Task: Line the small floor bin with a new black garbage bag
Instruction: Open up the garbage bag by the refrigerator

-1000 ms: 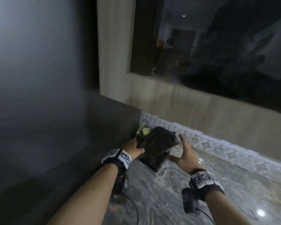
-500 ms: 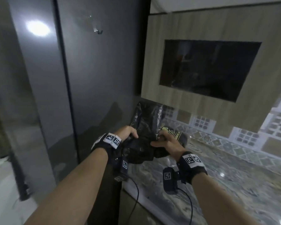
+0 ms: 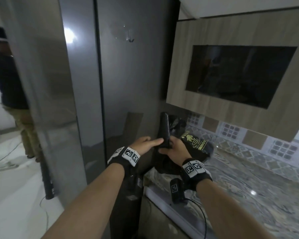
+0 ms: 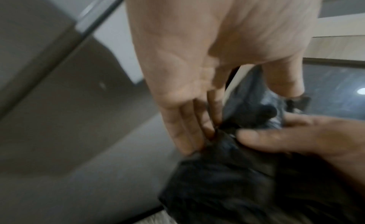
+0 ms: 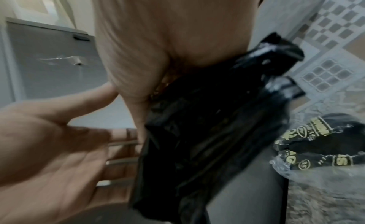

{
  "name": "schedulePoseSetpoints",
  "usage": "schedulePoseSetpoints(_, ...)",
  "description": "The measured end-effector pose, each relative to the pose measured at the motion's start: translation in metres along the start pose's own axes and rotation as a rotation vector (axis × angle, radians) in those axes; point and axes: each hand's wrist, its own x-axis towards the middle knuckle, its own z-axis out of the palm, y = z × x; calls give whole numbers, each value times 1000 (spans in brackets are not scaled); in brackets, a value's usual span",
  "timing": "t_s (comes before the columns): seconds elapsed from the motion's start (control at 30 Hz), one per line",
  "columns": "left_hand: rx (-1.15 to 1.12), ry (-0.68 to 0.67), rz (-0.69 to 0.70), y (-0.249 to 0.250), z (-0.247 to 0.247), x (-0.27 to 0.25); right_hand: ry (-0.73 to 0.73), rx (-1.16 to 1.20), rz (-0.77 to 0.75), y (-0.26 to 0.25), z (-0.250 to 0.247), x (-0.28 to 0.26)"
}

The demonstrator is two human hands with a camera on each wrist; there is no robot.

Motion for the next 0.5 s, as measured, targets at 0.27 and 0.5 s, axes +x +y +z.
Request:
schedulePoseSetpoints(0.27,-196,193,-6,-49,-41,-28,-199,134,121,-17,16,-32)
schedulePoseSetpoints(0.5,227,357,-122,-69,-60,-38,-84,138,244,-10,-8,-32)
